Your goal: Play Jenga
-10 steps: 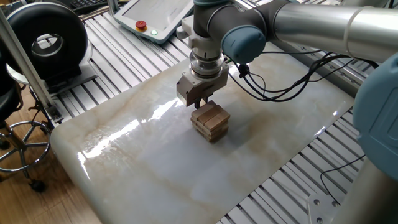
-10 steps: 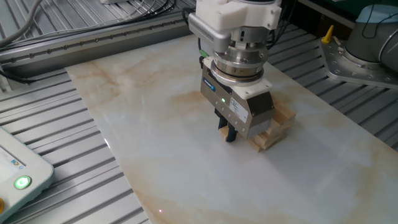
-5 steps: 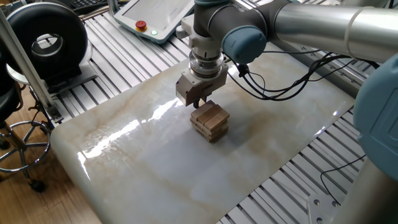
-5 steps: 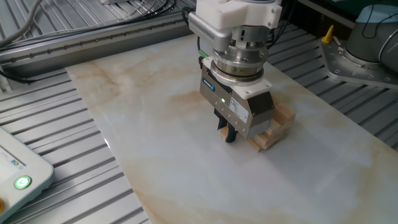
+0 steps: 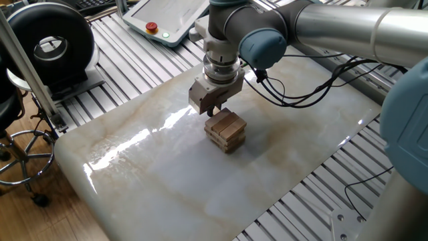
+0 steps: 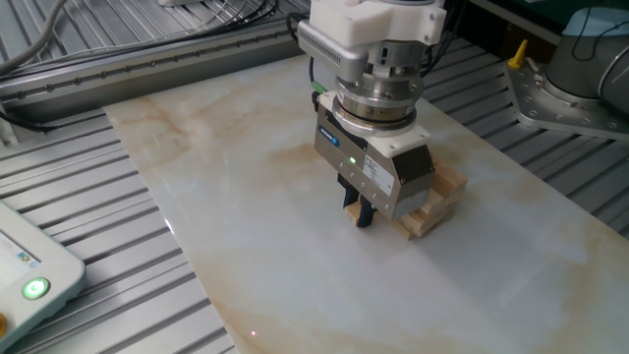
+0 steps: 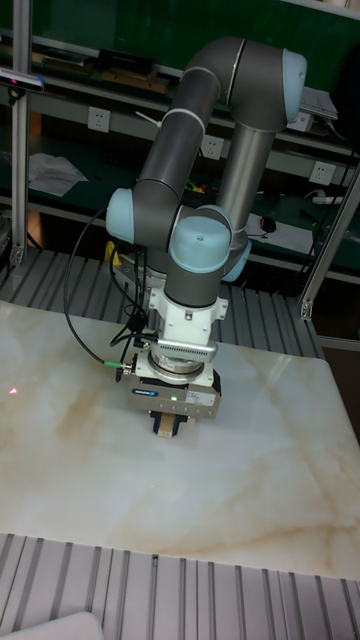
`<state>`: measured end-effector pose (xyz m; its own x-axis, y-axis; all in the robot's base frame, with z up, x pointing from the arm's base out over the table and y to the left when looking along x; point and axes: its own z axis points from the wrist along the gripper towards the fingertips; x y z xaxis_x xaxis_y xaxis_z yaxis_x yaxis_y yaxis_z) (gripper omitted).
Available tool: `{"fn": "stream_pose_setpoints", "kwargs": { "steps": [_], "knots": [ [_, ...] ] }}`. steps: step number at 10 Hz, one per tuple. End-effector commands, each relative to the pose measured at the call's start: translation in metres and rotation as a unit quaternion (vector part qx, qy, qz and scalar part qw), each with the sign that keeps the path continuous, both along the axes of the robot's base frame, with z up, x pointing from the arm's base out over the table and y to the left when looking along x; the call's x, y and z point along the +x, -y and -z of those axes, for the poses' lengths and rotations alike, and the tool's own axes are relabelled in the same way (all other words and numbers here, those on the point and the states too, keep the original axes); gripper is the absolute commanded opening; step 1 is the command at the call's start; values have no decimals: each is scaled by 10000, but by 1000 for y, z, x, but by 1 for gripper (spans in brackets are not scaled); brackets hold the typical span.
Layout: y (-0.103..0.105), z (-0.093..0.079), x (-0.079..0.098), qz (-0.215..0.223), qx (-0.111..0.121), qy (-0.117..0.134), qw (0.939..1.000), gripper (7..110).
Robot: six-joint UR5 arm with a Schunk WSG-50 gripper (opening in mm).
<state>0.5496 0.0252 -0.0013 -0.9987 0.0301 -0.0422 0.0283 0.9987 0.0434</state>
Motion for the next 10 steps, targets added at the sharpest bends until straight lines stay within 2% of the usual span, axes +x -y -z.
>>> {"fn": "stream_pose_setpoints", "kwargs": {
  "steps": [1, 10],
  "knots": [
    [-2, 0, 1, -62, 60, 14, 10000, 7],
    [1, -1, 3, -413, 58, 60, 9991, 7]
  ]
}}
